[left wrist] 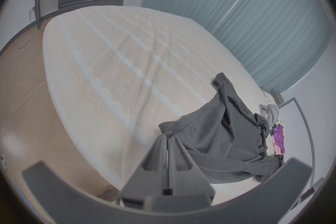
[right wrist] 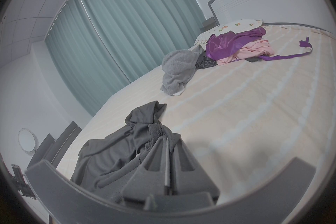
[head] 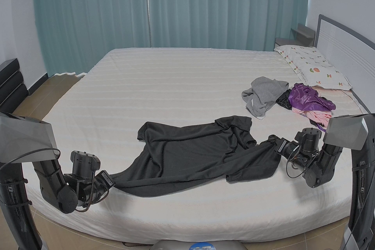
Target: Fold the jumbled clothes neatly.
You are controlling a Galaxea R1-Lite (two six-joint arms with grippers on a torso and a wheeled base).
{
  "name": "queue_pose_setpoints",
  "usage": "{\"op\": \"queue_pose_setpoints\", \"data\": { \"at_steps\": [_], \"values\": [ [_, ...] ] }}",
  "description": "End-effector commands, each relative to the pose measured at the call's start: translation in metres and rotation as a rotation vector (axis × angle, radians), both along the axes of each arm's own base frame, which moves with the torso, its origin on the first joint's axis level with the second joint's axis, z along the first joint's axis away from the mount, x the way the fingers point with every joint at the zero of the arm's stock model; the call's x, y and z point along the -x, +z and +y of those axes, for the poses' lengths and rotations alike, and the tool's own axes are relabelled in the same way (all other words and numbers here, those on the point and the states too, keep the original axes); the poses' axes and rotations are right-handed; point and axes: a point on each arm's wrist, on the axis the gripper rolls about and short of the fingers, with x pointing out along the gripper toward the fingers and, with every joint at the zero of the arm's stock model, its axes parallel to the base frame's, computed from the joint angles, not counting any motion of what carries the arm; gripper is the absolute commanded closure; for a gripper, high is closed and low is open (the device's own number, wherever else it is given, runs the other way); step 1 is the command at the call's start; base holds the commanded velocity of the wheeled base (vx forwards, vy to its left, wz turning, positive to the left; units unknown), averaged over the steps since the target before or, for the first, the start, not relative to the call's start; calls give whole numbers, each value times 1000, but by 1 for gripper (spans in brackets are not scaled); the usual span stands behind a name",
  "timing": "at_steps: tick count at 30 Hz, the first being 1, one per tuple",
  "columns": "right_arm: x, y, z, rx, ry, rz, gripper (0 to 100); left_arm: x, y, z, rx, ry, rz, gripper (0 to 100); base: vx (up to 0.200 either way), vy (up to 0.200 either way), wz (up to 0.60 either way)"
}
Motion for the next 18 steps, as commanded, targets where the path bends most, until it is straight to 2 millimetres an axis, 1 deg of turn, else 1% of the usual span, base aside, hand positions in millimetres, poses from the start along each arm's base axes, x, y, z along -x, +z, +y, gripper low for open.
{"op": "queue_pose_setpoints", "data": {
  "at_steps": [1,8,9,13,17,18],
  "values": [
    [-31,4,6,-6,7,-33,100,-3,-1,3,6,15,-28,100,0,0,0],
    [-68,1,27,-4,29,-29,100,-4,-2,3,7,15,-23,100,0,0,0],
    [-72,1,29,-5,29,-32,100,-4,-2,3,8,15,-25,100,0,0,0],
    [-83,-13,39,5,27,-10,100,-4,-4,3,6,15,-19,100,0,0,0],
    [-94,-20,40,12,3,-26,100,-4,-6,3,4,14,-13,100,0,0,0],
    [-94,-21,40,13,-2,-26,0,-4,-6,3,4,14,-13,100,0,0,0]
  ]
}}
